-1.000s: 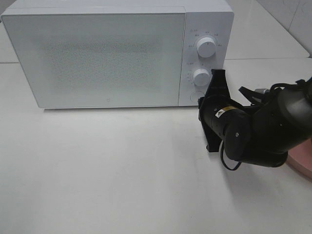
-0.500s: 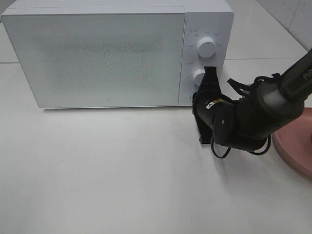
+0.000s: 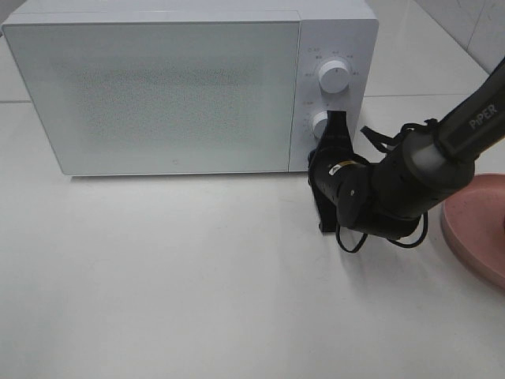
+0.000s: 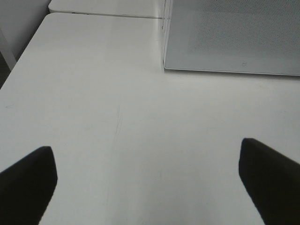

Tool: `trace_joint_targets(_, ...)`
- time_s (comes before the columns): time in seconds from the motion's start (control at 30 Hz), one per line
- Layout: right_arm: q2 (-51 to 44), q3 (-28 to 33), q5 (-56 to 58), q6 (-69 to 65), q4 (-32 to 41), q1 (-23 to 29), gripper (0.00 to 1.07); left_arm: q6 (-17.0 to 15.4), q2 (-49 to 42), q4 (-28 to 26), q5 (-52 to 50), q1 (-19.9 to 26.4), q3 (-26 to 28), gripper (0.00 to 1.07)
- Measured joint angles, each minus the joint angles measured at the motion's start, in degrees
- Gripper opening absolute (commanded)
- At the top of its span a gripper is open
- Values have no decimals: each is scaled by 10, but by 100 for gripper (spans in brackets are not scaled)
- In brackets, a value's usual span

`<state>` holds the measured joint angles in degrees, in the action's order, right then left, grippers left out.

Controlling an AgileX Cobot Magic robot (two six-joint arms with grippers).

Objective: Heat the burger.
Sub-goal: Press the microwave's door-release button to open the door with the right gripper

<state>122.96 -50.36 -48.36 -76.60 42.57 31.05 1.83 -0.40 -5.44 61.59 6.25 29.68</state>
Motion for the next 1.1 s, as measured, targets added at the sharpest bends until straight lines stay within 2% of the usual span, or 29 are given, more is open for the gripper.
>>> trace_joint_targets(0.6, 9, -12, -33, 5, 31, 5, 0, 0, 0, 0, 0, 0, 0, 98)
trace_joint_targets(1.1, 17, -36, -54, 23, 93, 17, 0, 0, 0, 1, 0, 0, 0, 98)
